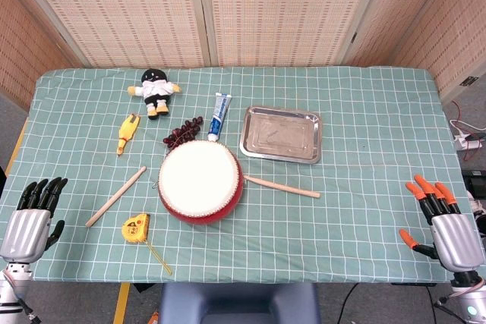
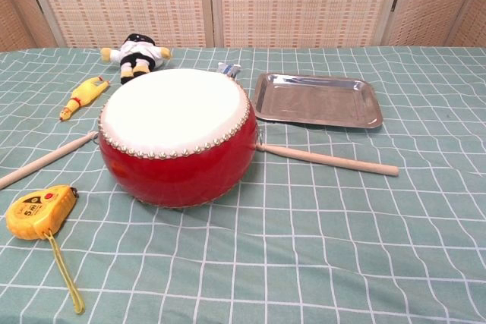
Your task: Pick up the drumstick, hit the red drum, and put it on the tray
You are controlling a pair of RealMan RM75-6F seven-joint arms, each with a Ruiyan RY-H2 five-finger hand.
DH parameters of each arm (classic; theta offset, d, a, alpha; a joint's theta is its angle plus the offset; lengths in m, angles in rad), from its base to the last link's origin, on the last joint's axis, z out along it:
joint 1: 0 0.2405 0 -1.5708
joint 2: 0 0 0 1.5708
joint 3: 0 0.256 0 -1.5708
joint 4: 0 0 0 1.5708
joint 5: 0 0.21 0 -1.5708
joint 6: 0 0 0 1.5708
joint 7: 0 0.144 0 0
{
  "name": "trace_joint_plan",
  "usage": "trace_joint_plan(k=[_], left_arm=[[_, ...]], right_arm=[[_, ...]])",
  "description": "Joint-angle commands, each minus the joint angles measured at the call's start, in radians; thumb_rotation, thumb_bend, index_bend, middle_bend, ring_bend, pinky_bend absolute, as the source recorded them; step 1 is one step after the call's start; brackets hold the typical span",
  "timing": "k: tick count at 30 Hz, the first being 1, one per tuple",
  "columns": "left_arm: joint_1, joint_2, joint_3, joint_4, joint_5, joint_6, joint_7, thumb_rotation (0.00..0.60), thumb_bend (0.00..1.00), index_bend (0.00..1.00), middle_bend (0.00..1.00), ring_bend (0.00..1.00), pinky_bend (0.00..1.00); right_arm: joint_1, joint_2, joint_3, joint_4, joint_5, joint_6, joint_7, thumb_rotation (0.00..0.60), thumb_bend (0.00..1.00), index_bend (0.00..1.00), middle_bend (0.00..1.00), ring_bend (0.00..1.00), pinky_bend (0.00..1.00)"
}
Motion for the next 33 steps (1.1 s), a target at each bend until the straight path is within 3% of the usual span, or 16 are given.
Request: trace_joint_plan(k=[1,10,17,24,33], left_arm=[[-0.004,0.0,-0.001,-0.004,-0.006,-0.005,0.004,0.6,0.34,0.06,0.06,0.04,0.04],[0.006,0.002,0.011,0.004,0.014,0.021,-0.026,0.6,0.35,0.06,0.06,0.04,0.04],[0.029,0.009,0.024,0.023,0.032,0.058,-0.073,0.6,0.35,0.06,0.06,0.04,0.04],[0.054,0.009,0.036,0.058,0.036,0.086,-0.123,0.6,0.34,0.06,0.06,0.04,0.04],[0.074,0.001,0.044,0.105,0.028,0.095,-0.175,0.6,0.34,0.06,0.06,0.04,0.04]], right_arm=[[0.004,-0.004,0.003,0.0,0.002,-0.011,0.002,0.6,0.24,0.12,0.01,0.0,0.08],[0.035,-0.016,0.027,-0.05,-0.003,-0.044,0.046,0.6,0.24,0.21,0.08,0.01,0.12],[0.164,-0.063,0.087,-0.138,0.057,-0.235,-0.07,0.6,0.24,0.3,0.1,0.02,0.12],[0.326,-0.219,0.173,-0.136,0.219,-0.454,-0.235,0.6,0.24,0.37,0.1,0.02,0.12],[0.49,-0.435,0.244,0.005,0.447,-0.603,-0.436,0.6,0.24,0.39,0.09,0.02,0.1]])
